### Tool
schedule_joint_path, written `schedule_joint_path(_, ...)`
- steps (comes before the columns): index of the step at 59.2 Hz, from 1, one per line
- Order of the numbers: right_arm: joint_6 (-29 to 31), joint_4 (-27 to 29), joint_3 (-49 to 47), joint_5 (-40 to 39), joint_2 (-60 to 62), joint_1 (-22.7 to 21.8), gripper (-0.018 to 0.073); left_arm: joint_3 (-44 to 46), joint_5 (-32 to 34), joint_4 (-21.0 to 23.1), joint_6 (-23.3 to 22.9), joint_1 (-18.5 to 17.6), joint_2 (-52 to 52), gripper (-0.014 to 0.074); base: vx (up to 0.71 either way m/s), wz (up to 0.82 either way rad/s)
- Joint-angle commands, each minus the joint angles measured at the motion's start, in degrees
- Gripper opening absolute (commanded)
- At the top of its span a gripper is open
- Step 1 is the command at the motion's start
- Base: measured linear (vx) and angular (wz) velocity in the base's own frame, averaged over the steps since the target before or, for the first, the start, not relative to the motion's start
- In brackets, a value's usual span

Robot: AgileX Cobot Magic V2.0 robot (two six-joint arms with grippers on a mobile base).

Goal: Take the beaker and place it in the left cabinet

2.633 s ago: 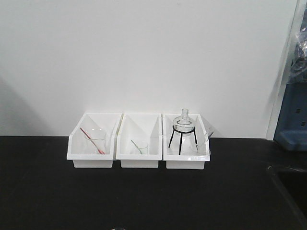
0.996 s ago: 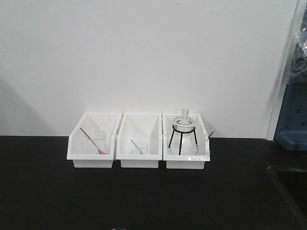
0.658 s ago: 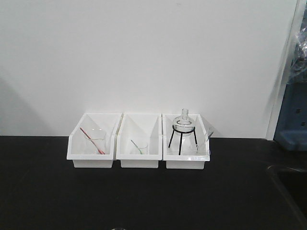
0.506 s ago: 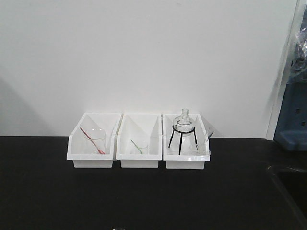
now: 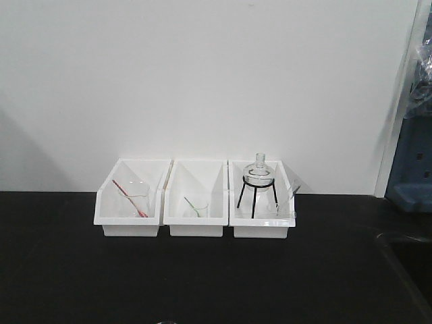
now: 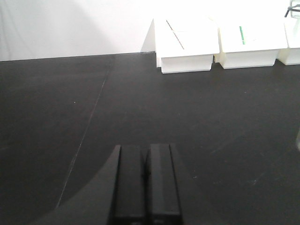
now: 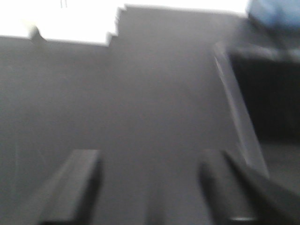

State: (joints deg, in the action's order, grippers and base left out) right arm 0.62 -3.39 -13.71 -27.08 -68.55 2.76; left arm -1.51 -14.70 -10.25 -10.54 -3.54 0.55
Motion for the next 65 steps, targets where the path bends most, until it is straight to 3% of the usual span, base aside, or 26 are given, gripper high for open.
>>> schedule_joint_path(1, -0.62, -10.19, -1.95, -17.93, -4.76, 2.16, 0.0626, 0.54, 4.57, 0.26, -0.2, -0.04, 0.99, 0.0004, 0.0, 0.0)
schedule_joint_path(5, -2.79, -17.05, -2.52, -24.95, -9.74, 5.76, 0.0635, 0.54, 4.57, 0.26, -0.2, -0.04, 0.99, 0.0004, 0.0, 0.0)
schedule_joint_path(10, -4.96, -20.83, -4.99, -26.34, -15.43, 11.3, 0.063, 0.54, 4.57, 0.26, -0.2, -0.04, 0.99, 0.0004, 0.0, 0.0)
schedule_joint_path(17, -2.6, -18.29, -11.44, -25.88, -24.4, 19.88, 0.0627, 0.54, 4.57, 0.26, -0.2, -0.04, 0.99, 0.0004, 0.0, 0.0)
schedule_joint_path(25, -4.18, -13.64, -17.88, -26.21, -32.97, 26.01, 0.0624, 0.54, 4.57, 0.26, -0.2, -0.04, 0.99, 0.0004, 0.0, 0.0)
schedule_joint_path(42, -5.51, -13.62, -26.58, -26.76, -40.65, 32.74, 0.0617, 0.54, 4.57, 0.26, -0.2, -0.04, 0.99, 0.0004, 0.0, 0.0)
schedule_joint_path(65, -7.35, -13.99, -33.28, -26.61, -45.67, 37.11, 0.0603, 0.54, 4.57, 0.26, -0.2, -0.04, 0.99, 0.0004, 0.0, 0.0)
